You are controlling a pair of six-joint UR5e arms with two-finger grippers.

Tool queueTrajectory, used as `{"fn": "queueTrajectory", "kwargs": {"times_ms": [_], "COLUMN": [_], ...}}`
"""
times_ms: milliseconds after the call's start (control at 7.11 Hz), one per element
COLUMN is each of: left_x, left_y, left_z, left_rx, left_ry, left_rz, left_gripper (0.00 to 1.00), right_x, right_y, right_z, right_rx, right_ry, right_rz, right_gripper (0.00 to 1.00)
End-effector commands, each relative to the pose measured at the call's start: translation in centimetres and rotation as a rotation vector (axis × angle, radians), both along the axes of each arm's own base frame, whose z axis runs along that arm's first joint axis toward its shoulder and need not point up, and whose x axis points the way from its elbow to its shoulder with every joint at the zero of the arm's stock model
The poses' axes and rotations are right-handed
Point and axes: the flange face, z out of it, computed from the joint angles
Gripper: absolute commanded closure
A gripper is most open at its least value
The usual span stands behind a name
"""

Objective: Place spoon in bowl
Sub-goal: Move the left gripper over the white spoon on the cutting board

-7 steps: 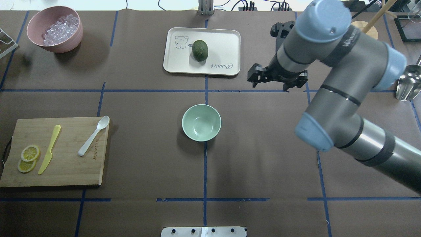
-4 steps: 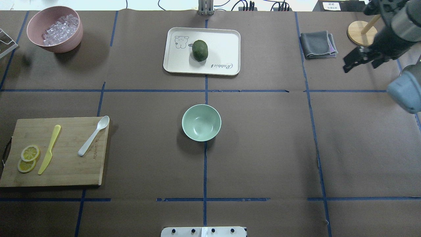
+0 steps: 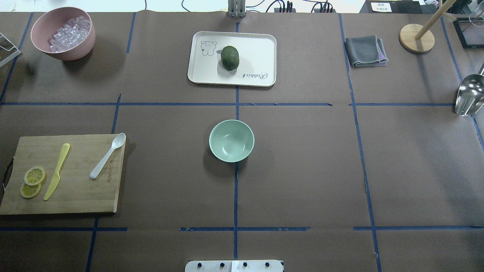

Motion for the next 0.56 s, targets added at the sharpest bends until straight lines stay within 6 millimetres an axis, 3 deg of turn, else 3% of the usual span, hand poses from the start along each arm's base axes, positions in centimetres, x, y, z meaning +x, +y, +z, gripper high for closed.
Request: {"fn": "queueTrajectory", "kwargs": {"times_ms": [0, 141, 281, 422], "left_x": [4.5, 10.2, 15.3, 21.2], "left_y": [-0.7, -0.9, -1.0, 0.0], "left_z": [-4.1, -5.7, -8.5, -10.7], "left_rx": [0.127, 0.175, 0.174, 0.129], "left_ry": [0.014, 0.026, 0.044, 0.078], "left_rz": [0.081, 0.195, 0.244, 0.268], "left_gripper": [0.00, 0.00, 0.00, 0.00], "right_x": [5.5, 6.2, 6.2, 6.1], "right_y": [5.2, 6.1, 5.8, 5.7], "right_z": [5.1, 4.6, 4.3, 3.9], "right_rx": [-0.084, -0.084, -0.102, -0.094], "right_ry": [0.005, -0.007, -0.010, -0.013], "right_rz": [0.082, 0.109, 0.137, 0.139], "right_gripper": [0.00, 0.00, 0.00, 0.00]}}
